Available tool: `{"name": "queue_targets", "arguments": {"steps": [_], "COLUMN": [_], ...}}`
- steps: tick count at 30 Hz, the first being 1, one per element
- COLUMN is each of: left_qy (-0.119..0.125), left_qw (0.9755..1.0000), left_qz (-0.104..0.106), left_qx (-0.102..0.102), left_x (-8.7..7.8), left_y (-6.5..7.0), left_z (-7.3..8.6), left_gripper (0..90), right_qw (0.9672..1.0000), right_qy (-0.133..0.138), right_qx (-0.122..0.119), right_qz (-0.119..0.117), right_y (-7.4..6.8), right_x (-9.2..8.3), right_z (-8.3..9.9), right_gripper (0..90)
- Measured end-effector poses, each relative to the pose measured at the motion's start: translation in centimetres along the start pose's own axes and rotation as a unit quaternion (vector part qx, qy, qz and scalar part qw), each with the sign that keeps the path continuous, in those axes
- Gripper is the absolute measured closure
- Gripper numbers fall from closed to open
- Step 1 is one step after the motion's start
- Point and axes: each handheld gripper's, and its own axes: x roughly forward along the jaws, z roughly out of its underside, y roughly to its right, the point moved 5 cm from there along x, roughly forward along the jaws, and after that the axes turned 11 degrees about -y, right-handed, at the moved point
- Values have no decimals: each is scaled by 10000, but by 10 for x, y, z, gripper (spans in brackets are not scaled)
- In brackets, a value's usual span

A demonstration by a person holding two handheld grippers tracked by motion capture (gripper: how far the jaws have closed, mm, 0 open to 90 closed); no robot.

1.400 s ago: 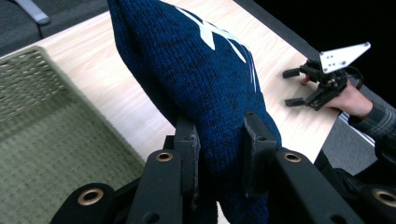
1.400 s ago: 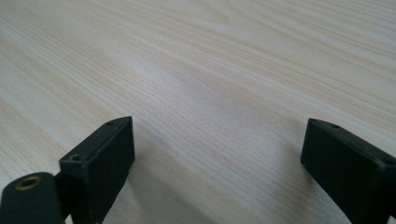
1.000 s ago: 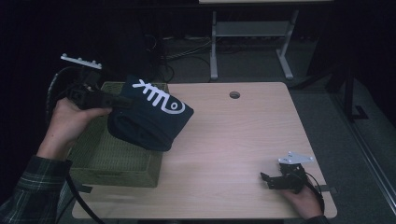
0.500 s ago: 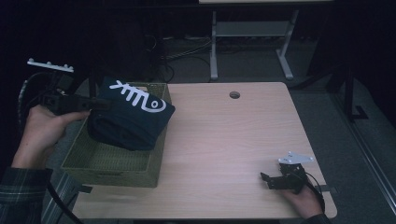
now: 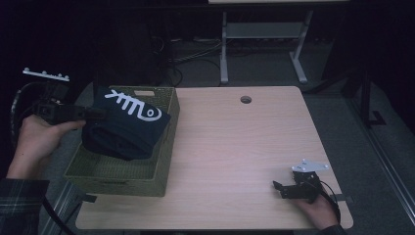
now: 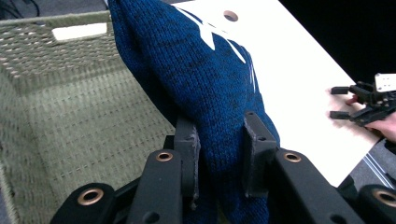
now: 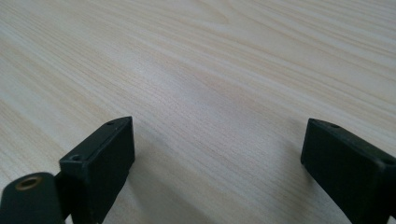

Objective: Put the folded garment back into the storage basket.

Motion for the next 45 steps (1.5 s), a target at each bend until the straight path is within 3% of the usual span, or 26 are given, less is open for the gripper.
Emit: {"name": "queue_targets", "arguments": {"steps": [19, 33, 45], "left_qy": [-283, -431, -550], "left_qw": [9987, 9977, 9963], "left_qz": [-255, -45, -42], "left_qx": [-329, -523, -654], "left_x": [26, 50, 71], "left_y": [-29, -38, -48], "left_z": [15, 26, 35], "left_gripper": [717, 717, 717], "right_qw": [10000, 10000, 10000], "right_qy": [2, 3, 6], "right_qx": [-20, -25, -30], "right_qz": [0, 7, 10], "right_y": [0, 0, 1], "right_x": [0, 0, 0], "right_z": [0, 0, 0], "right_gripper": [94, 94, 94]}}
